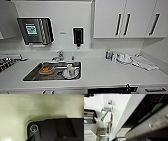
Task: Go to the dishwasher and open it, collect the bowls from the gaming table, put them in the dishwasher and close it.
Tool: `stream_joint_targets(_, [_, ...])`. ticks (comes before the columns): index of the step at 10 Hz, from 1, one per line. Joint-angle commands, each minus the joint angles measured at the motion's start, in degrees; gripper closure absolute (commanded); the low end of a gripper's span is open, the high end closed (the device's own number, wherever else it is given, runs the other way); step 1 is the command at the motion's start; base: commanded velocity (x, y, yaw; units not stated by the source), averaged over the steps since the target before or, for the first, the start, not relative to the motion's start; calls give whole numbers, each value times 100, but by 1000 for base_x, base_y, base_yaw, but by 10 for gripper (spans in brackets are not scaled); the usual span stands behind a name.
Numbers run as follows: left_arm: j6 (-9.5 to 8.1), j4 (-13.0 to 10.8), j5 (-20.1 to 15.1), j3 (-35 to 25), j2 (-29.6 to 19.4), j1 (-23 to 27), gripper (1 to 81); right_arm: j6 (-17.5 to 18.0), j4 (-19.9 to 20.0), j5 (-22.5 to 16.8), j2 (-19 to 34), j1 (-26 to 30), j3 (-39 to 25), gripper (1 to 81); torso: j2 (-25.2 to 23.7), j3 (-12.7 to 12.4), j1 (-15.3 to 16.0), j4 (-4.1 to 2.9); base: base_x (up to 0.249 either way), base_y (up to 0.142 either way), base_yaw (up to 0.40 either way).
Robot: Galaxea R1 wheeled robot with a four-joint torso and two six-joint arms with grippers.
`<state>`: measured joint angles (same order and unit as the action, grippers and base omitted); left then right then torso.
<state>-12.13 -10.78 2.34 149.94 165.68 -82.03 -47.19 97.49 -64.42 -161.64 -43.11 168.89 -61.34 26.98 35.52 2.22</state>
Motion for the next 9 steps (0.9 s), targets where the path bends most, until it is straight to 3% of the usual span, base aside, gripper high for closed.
stream_joint_targets(1, [26,-39,-190,0,-70,481,10,78,403,-440,181,1141,29,10,0,0,0,0,162,0,0])
stream_joint_targets(4, [26,-47,-199,9,-61,481,10,61,410,-853,435,1019,108,10,13,6,20,0,0,0,0])
stream_joint_targets(5, [26,-56,-199,17,-52,481,10,44,620,-949,707,983,99,10,13,6,20,0,0,0,0])
stream_joint_targets(6, [53,-99,-199,18,-35,481,10,70,1068,-1484,1067,1018,125,10,11,6,20,0,0,0,0])
stream_joint_targets(7, [53,-206,-199,18,0,481,10,78,1307,-1741,1393,1106,134,10,11,6,20,0,0,0,0])
stream_joint_targets(9, [62,-232,-190,44,79,481,10,95,1256,-1820,1834,1037,108,10,11,6,20,0,0,0,0])
